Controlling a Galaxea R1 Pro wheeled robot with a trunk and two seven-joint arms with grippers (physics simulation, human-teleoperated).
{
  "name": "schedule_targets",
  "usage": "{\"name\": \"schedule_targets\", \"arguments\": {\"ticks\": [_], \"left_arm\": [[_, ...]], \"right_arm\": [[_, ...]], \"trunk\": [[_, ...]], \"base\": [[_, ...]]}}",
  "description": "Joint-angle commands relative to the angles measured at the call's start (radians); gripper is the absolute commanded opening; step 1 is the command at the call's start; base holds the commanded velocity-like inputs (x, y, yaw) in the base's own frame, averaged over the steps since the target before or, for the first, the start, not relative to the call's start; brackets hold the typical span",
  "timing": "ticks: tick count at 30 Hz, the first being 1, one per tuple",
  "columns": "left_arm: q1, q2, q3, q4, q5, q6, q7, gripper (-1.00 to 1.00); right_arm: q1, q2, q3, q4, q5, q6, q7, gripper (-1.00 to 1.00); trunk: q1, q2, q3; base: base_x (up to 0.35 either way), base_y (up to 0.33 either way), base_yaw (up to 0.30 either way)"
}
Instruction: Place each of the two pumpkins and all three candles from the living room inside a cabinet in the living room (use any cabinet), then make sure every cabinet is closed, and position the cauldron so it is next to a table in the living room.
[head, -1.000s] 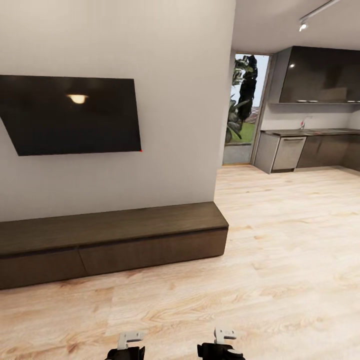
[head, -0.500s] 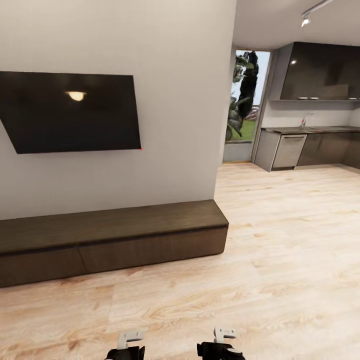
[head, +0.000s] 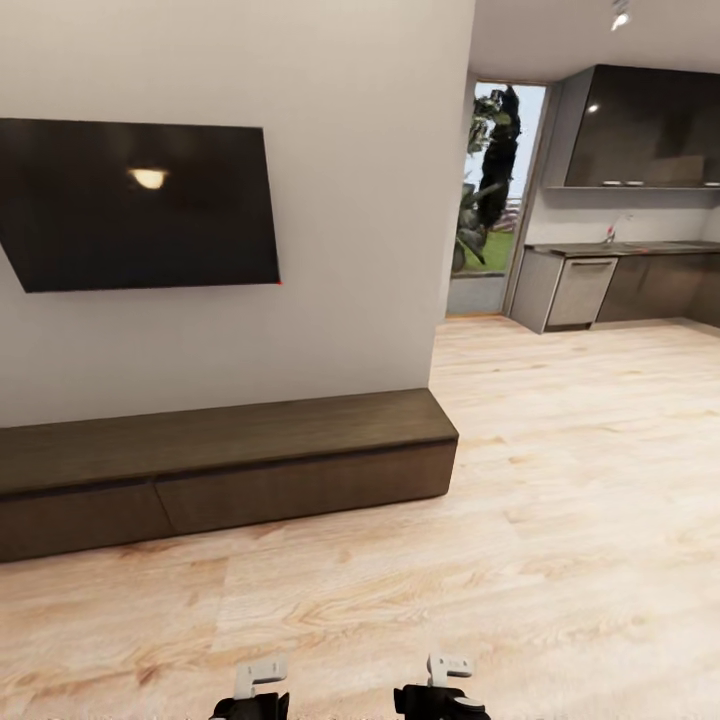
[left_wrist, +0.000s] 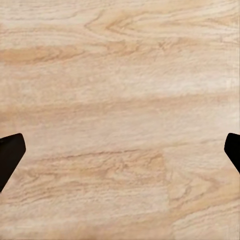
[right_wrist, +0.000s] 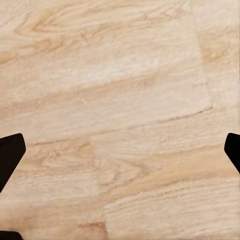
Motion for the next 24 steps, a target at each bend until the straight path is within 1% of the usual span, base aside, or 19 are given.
{"name": "schedule_targets", "arguments": {"ticks": [1,14,24], "left_arm": [[-0.001,0.000,-0.009,0.001,0.010,-0.004,0.003,1.00],[-0.001,0.000,-0.009,0.001,0.010,-0.004,0.004,1.00],[-0.001,0.000,-0.008,-0.002,0.012,-0.003,0.001,1.00]], "right_arm": [[0.000,0.000,0.003,-0.002,-0.009,0.005,-0.004,1.00],[0.000,-0.001,0.004,-0.002,-0.009,0.003,-0.004,1.00],[0.000,-0.003,0.003,-0.002,-0.009,0.001,-0.004,1.00]], "trunk": [[0.004,-0.008,-0.006],[0.054,-0.099,-0.066],[0.092,-0.169,-0.101]], "base": [[0.000,0.000,0.000],[0.000,0.000,0.000],[0.000,0.000,0.000]]}}
